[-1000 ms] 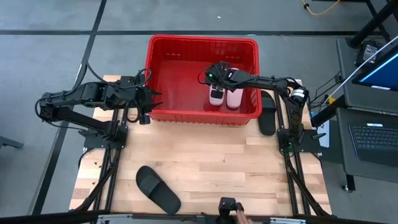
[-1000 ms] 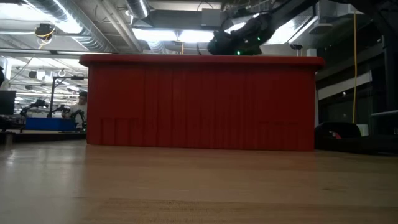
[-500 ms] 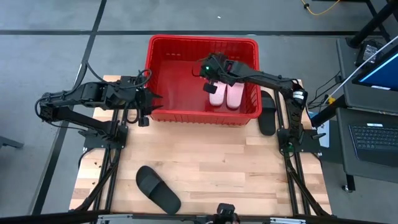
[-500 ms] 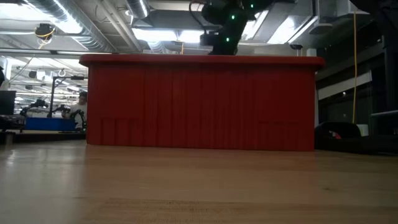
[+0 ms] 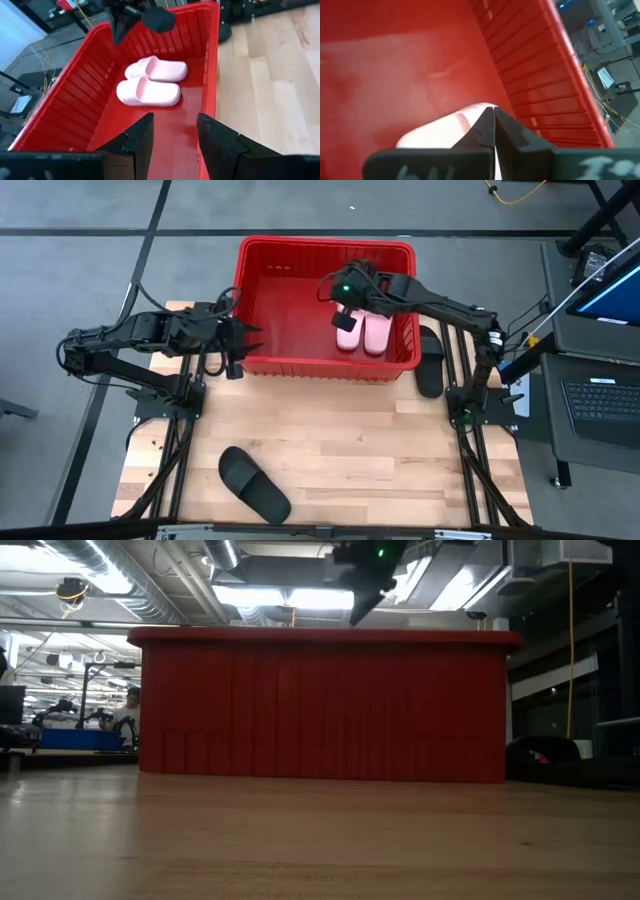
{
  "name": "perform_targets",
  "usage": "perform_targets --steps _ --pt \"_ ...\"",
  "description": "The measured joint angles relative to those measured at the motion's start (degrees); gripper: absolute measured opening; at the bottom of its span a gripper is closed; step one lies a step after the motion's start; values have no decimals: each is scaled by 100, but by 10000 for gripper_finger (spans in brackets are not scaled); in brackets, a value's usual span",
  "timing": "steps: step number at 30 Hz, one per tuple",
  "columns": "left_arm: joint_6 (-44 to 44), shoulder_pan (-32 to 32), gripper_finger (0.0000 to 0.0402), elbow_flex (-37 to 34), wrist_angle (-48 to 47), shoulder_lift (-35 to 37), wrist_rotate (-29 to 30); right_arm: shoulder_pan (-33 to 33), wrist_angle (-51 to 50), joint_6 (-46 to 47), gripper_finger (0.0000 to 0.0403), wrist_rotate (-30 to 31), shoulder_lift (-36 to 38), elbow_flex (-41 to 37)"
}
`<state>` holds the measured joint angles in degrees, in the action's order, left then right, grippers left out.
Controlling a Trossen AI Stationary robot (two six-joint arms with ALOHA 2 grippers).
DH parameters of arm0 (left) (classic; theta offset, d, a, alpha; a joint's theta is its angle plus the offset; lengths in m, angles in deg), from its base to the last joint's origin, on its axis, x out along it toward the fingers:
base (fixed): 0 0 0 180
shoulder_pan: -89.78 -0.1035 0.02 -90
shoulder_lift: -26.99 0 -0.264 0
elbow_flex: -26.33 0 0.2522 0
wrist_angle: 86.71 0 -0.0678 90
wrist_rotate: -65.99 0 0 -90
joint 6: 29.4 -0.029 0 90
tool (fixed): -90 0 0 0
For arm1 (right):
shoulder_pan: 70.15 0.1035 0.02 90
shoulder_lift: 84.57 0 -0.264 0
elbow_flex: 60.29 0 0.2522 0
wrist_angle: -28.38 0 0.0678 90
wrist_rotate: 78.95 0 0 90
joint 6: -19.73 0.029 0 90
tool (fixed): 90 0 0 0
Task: Pick and place slides into bin
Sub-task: Put the bottom black slide into the bin
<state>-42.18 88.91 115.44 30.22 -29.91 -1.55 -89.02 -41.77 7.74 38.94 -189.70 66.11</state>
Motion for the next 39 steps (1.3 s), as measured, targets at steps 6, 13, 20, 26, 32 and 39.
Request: perform_targets --steps 6,13,20,26,32,39 --pt "280 7 140 0 338 -27 7 466 -205 687 3 5 478 0" --pt "1004 255 86 0 444 -450 55 1549 -155 1467 2 220 623 -579" --pt "1522 866 10 0 495 -882 50 2445 87 2065 2 619 870 -1359" --pt "2599 1688 2 0 460 -956 470 3025 320 2633 2 856 1253 -1703" --pt "3905 2764 2 2 434 -1061 975 3684 412 3180 2 1394 1484 -2006" --pt "5424 3485 2 34 243 -1467 1105 4208 508 3298 4 1569 1500 -2275"
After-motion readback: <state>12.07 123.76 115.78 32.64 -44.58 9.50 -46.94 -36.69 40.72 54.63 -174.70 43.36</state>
